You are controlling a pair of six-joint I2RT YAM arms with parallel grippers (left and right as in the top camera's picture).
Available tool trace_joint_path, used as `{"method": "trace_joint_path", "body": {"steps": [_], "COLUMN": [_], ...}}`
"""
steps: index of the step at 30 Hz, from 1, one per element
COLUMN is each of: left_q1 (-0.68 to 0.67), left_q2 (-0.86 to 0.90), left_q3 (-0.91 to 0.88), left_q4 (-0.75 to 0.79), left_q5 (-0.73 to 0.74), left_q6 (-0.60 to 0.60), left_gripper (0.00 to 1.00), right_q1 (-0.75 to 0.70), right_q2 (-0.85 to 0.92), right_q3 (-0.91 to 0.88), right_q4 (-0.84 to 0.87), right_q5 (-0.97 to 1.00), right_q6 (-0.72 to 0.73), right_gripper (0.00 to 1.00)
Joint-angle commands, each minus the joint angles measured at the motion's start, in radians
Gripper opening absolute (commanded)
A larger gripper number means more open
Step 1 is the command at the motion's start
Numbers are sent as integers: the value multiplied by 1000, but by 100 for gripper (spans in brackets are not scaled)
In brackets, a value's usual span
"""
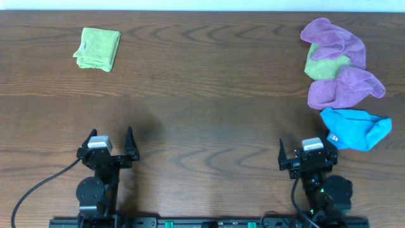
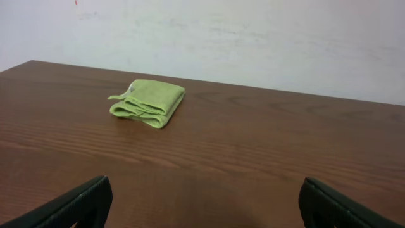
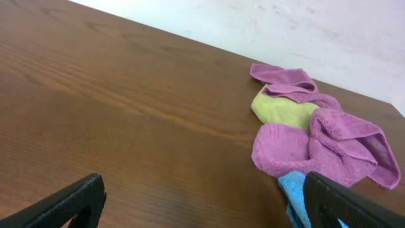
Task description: Fold the cloth
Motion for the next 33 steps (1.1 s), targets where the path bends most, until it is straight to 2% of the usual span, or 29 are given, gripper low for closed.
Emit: {"method": "trace_joint_path", "body": {"steps": [1, 11, 17, 21, 25, 30, 33], "left_q1": [7, 7, 7, 7, 7, 7, 7], "left_q2": [-8, -8, -8, -8, -8, -8, -8], "left_q3": [-34, -34, -34, -34, -34, -34, -34], "left_q4": [-25, -25, -25, -25, -25, -25, -25], "left_q5": [-29, -29, -29, -29, -29, -29, -29], "left_q6": [7, 7, 7, 7, 6, 7, 7], "left_gripper": [95, 95, 95, 96, 95, 95, 95], "right_q1": [-8, -8, -8, -8, -8, -21, -49], "right_q2": [-7, -7, -7, 0, 49, 240, 416], "right_q3": [-8, -8, -8, -8, -8, 7, 67], "right_q4": [-1, 3, 74, 202, 336, 586, 708], "right_q5": [-4, -8, -40, -20, 124, 192, 192], "right_q6": [9, 10, 52, 196, 357, 471, 481], "right_gripper": [99, 99, 99, 99, 99, 99, 99]}}
